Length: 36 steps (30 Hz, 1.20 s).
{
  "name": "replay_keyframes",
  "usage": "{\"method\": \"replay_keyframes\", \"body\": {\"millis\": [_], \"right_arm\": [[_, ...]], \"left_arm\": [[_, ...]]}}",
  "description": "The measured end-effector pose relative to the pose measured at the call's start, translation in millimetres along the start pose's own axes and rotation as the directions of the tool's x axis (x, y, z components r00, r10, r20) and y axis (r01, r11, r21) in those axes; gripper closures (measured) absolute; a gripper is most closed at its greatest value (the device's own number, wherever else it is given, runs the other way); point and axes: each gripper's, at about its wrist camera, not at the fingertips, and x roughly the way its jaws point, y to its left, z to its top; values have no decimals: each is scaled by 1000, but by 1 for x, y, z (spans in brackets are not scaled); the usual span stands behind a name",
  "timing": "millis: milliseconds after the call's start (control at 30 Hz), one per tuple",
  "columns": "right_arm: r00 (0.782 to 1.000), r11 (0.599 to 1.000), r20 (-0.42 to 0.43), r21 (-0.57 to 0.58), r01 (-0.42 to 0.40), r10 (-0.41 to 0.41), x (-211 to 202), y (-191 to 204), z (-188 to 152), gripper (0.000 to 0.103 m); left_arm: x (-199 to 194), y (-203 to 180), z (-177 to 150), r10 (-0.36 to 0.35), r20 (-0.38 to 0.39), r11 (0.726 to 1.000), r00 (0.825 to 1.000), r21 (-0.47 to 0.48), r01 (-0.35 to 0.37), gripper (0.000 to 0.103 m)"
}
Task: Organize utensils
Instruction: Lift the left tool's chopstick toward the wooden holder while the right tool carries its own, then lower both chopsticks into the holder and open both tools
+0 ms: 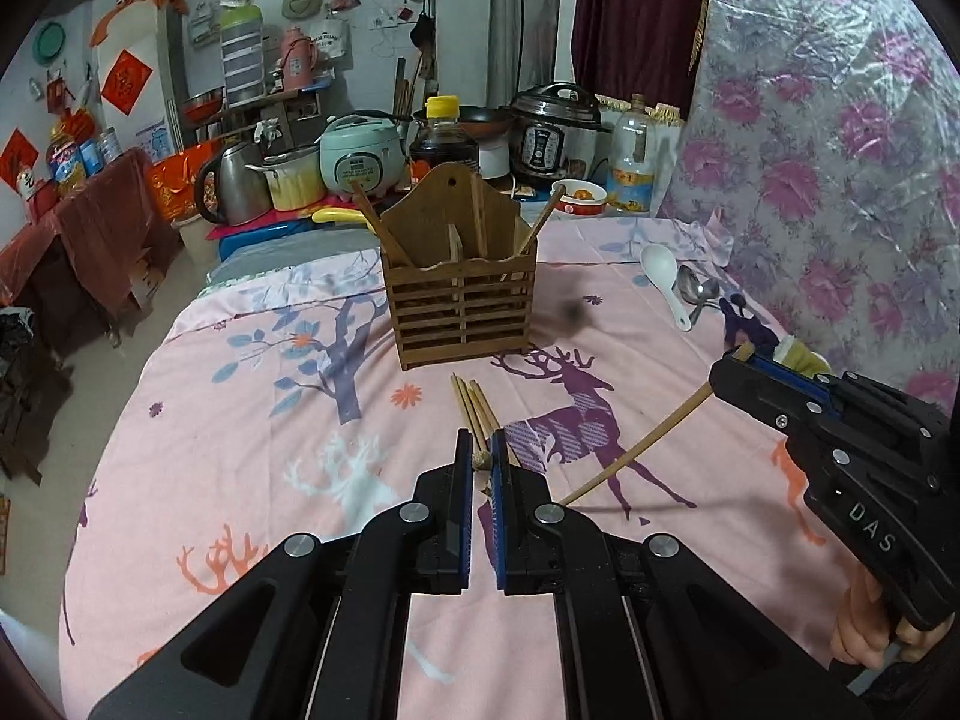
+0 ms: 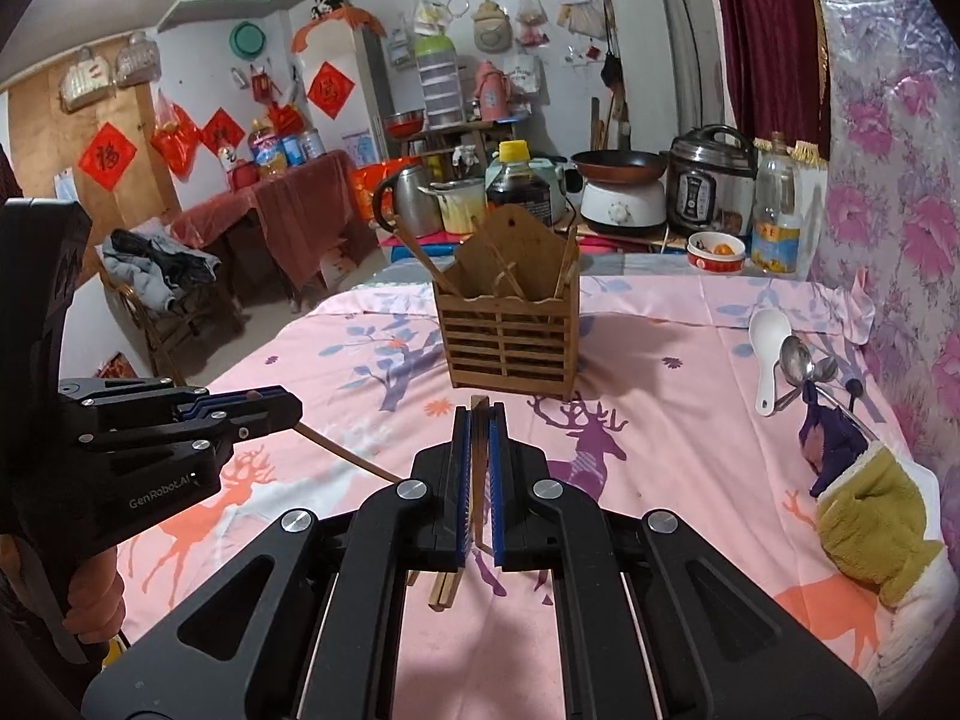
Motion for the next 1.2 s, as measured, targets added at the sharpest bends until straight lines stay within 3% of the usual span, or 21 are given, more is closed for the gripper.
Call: {"method": "replay_keyframes", "body": {"millis": [300, 533, 733, 933, 1100, 1200], "right_arm": [[999, 999, 27, -35, 24, -23, 11, -1, 36, 97], [994, 999, 98, -26, 46, -43, 11, -9, 82, 97], [978, 997, 194, -12, 76, -72, 11, -14, 125, 97], [960, 994, 261, 5, 105, -103, 36, -17, 154, 97], [968, 994, 224, 11, 113, -113, 79, -22, 152, 96], [989, 995, 102, 15, 103, -104, 125, -31, 138, 94]], "left_arm": [[-5, 3, 55, -7, 42, 1000, 999, 20, 7, 97], [-19, 10, 113, 26, 134, 999, 991, 15, -29, 97], [-20, 18, 153, 74, 197, 997, 978, 5, -76, 97], [12, 34, 175, 83, 197, 996, 977, -35, -78, 97], [58, 50, 175, 42, 141, 997, 989, -74, -32, 97], [92, 62, 166, 34, 63, 994, 997, -107, -27, 87]]}}
